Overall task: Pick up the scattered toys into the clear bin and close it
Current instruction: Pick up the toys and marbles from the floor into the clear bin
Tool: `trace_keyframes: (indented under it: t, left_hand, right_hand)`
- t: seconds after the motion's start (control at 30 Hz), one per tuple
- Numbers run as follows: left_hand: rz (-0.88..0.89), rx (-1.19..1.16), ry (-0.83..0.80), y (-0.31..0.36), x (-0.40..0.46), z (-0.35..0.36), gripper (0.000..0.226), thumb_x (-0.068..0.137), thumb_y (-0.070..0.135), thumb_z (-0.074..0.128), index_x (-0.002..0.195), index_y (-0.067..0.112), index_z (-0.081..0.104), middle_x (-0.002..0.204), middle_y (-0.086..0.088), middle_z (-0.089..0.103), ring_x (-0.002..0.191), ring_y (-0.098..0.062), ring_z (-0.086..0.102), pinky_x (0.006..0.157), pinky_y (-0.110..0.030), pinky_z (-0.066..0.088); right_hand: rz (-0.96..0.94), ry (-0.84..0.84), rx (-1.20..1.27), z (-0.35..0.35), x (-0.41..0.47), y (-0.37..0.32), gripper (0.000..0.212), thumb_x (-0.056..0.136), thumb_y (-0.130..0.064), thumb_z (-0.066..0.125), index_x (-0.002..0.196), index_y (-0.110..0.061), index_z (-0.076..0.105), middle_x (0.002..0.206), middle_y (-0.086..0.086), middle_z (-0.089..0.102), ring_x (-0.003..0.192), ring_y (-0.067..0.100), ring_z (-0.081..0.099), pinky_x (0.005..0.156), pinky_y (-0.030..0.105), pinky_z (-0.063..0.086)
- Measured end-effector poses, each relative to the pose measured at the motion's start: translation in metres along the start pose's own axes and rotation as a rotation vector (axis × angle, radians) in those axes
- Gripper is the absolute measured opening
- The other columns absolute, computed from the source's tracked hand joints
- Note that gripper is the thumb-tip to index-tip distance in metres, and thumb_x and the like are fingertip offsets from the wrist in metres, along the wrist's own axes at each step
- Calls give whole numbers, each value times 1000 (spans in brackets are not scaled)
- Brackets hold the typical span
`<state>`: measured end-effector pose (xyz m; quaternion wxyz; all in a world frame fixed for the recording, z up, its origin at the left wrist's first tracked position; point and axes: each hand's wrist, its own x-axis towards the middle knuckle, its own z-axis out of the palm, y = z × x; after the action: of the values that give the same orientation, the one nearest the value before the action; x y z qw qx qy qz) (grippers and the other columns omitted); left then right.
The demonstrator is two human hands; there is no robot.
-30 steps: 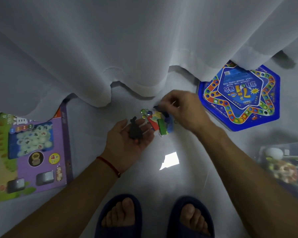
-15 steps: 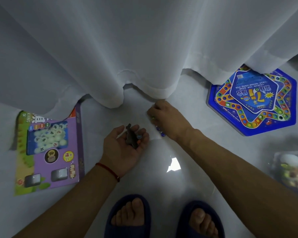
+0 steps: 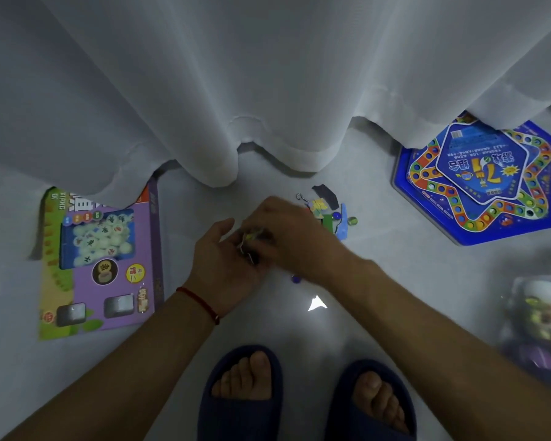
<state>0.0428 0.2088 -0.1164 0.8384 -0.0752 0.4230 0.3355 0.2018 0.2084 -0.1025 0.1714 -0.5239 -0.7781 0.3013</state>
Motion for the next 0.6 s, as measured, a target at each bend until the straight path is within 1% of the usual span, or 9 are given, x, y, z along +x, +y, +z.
trace_keyframes:
  t: [0.03, 0.1, 0.17, 0.23, 0.27, 0.33, 0.4, 0.47, 0.6]
  left_hand:
    - [-36, 29, -24, -2, -4, -2, 44, 96, 36, 46, 125, 5, 57, 111, -12, 61, 101, -23, 59, 93, -33, 48]
    - [-74, 69, -22, -7, -10, -10, 42, 97, 36, 43, 126, 8, 55, 108, -10, 60, 94, -21, 60, 81, -29, 53]
    - [-50, 52, 36, -13, -15, -21, 33, 96, 31, 48, 108, 4, 62, 98, -12, 62, 84, -23, 61, 74, -30, 56]
    - [-4, 31, 91, -16, -23, -31, 30, 94, 31, 52, 94, 3, 64, 95, -15, 63, 86, -27, 61, 80, -34, 56]
    - [13, 9, 108, -15, -27, -37, 29, 93, 31, 53, 93, 3, 64, 96, -16, 63, 88, -28, 61, 81, -35, 56]
    - [43, -50, 125, -14, -33, -46, 29, 93, 30, 53, 93, 3, 63, 98, -16, 62, 96, -28, 59, 84, -37, 56]
    - [58, -86, 123, -13, -39, -53, 30, 93, 31, 52, 95, 3, 63, 102, -17, 62, 106, -30, 58, 90, -41, 55]
    - [76, -97, 116, -13, -44, -54, 30, 93, 31, 52, 95, 3, 63, 104, -16, 61, 112, -31, 55, 95, -43, 52]
    - [102, -92, 116, -8, -49, -56, 30, 92, 30, 53, 96, 3, 64, 107, -16, 62, 112, -29, 56, 93, -44, 53]
  right_hand:
    - [-36, -44, 16, 8, -7, -13, 27, 93, -24, 64, 119, -15, 68, 111, 5, 60, 99, 18, 56, 86, 33, 49]
    - [-48, 18, 46, 22, -26, -25, 26, 93, -26, 63, 115, -14, 69, 108, 4, 61, 96, 16, 54, 82, 26, 46]
    - [103, 187, 101, 32, -51, -26, 23, 94, -29, 61, 109, -15, 71, 103, 3, 62, 90, 14, 56, 78, 24, 48]
    - [287, 237, 26, 42, -75, -20, 22, 95, -33, 63, 108, -17, 70, 102, 1, 62, 86, 14, 59, 73, 26, 53]
    - [334, 197, -44, 49, -84, -17, 24, 94, -35, 65, 109, -18, 70, 104, 2, 61, 87, 15, 60, 71, 26, 53]
    - [339, 132, -90, 66, -93, -9, 26, 92, -32, 69, 112, -15, 68, 106, 5, 59, 90, 17, 58, 73, 26, 51]
    - [308, 112, -102, 76, -91, -5, 22, 91, -19, 71, 111, -12, 67, 107, 7, 57, 92, 18, 56, 78, 27, 53]
    - [256, 51, -175, 84, -86, -5, 32, 81, -12, 79, 110, -11, 66, 108, 8, 57, 93, 20, 56, 77, 26, 53]
    - [225, 42, -304, 91, -97, -7, 51, 67, -17, 90, 111, -12, 64, 111, 10, 57, 95, 21, 56, 70, 26, 57]
